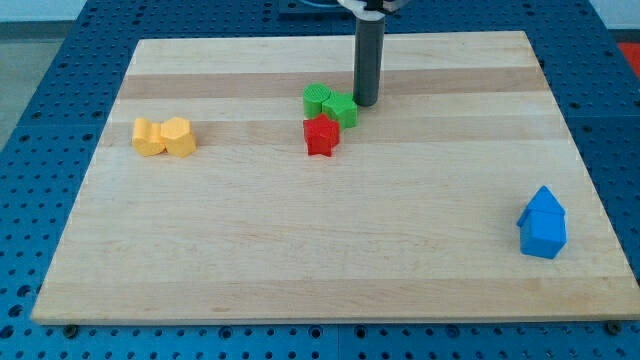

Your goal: Point your arm to the bottom right

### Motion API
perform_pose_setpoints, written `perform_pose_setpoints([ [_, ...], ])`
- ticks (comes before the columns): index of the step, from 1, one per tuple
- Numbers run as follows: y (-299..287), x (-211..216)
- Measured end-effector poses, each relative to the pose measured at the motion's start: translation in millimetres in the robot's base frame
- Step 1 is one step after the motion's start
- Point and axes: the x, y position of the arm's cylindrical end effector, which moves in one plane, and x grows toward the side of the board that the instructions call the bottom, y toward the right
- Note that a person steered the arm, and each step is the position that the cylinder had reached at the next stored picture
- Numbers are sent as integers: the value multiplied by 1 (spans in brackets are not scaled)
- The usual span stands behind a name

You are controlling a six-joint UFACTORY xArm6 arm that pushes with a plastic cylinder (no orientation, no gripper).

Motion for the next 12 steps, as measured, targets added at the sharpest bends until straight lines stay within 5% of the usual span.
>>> perform_pose_setpoints([
  [5,16,17],
  [6,0,-15],
  [7,-63,-79],
  [8,-139,-93],
  [9,-152,-93],
  [12,-56,-94],
])
